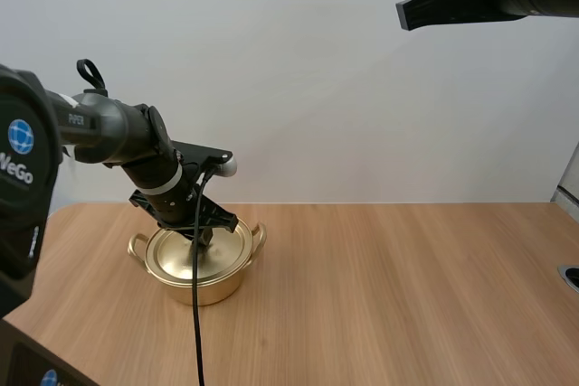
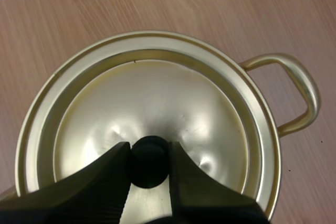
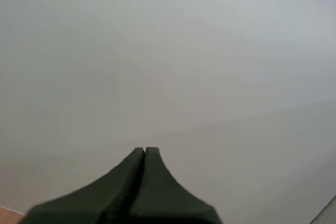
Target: Open the pot, put the car inside, and close it
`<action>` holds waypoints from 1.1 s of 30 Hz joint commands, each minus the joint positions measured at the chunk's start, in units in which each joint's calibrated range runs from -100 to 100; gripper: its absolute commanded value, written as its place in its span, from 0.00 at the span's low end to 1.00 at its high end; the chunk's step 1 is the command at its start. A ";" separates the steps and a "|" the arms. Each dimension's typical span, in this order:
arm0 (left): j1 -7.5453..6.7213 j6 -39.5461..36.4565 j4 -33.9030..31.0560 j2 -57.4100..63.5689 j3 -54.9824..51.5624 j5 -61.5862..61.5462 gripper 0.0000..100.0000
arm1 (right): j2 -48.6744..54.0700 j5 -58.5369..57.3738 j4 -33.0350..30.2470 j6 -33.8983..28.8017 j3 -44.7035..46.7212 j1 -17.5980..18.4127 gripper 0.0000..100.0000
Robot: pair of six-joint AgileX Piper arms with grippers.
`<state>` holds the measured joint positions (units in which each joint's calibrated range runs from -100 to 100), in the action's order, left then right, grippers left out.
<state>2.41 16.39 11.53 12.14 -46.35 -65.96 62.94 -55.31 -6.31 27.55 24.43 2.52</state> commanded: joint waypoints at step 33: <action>0.00 0.90 16.00 36.23 0.64 29.12 0.93 | -2.81 4.02 -0.06 0.29 13.25 0.00 0.00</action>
<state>2.41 17.32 26.42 36.07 -45.75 -38.79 60.08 -58.36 -6.31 27.87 32.98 2.52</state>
